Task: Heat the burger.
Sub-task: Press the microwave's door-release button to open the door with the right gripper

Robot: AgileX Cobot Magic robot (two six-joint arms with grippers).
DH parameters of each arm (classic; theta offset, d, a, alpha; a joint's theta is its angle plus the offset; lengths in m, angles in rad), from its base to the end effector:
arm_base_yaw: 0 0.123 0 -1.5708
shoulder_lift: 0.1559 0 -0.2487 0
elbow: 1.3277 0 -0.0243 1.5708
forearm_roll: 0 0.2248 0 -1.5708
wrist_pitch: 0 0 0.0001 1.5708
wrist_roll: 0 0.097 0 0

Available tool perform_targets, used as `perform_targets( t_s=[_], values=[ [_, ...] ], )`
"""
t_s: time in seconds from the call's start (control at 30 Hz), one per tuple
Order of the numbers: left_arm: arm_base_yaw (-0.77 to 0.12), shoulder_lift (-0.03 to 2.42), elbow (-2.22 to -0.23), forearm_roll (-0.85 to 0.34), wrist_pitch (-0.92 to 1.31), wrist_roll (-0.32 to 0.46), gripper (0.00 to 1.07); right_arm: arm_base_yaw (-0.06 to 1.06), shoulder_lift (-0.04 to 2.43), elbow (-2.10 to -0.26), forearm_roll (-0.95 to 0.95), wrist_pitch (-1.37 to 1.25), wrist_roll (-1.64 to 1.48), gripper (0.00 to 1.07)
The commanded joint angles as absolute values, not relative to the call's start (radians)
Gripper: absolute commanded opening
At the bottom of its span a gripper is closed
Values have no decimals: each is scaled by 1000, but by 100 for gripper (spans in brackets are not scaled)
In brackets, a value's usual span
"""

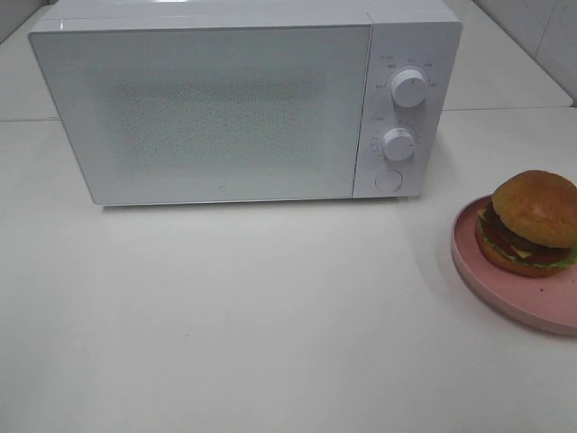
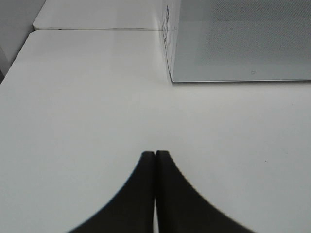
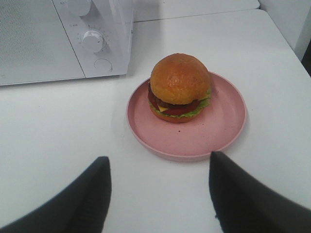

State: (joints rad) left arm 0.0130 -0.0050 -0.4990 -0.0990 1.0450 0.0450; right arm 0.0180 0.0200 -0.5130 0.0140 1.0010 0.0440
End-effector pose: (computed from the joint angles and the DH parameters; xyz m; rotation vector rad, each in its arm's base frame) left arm 0.0142 -0.0081 0.2636 0.0362 2.0213 -0.0814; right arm 0.0183 0.0015 0.2704 0.0258 1.9918 0.0566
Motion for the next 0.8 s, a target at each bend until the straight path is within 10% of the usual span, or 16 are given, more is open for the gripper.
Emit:
perform_targets(
  t_s=[0.03, 0.43, 0.8],
  values=[
    [16, -26, -496, -101, 1035, 43, 0, 14, 59, -530, 17, 934, 42, 56],
    [16, -26, -496, -101, 1035, 43, 0, 14, 368, -493, 18, 665, 42, 50],
    [16, -26, -496, -101, 1035, 43, 0, 14, 641, -487, 28, 389, 42, 4]
  ],
)
